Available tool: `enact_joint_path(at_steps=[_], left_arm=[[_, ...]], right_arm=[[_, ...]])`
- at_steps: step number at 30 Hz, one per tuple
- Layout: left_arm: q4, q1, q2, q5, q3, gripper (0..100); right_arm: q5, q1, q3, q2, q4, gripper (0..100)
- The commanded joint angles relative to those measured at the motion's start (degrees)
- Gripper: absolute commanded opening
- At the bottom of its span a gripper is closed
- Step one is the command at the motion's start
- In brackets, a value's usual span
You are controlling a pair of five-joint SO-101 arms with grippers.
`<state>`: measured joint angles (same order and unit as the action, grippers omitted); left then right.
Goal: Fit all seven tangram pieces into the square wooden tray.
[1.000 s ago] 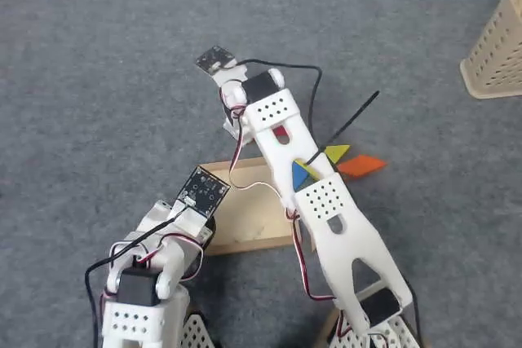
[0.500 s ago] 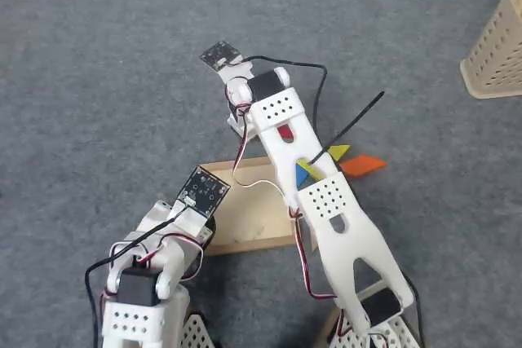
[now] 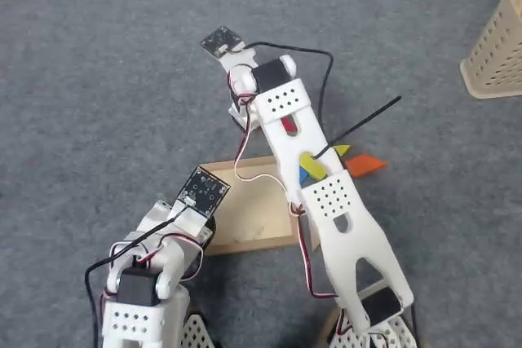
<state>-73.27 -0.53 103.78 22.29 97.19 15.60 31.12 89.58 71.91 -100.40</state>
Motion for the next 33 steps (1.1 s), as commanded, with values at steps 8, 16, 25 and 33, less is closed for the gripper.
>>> enact_joint_path(at_steps=[8, 16, 25, 33], left_arm=[[-0.3, -0.1, 0.7, -0.4, -0.7, 18], [-0.3, -0.1, 0.7, -0.4, -0.7, 18], [-0.3, -0.1, 0.7, -0.4, -0.7, 18], [-0.3, -0.1, 0.7, -0.4, -0.7, 18]], right_arm=[[0.9, -1.0, -28.3, -26.1, -2.7, 7.2], [8.4, 1.3, -54.4, -45.1, 2.2, 7.2], [17.0, 7.5, -91.7, -65.8, 23.9, 7.2], [22.3, 13.2, -99.4, -66.7, 30.4, 7.6]])
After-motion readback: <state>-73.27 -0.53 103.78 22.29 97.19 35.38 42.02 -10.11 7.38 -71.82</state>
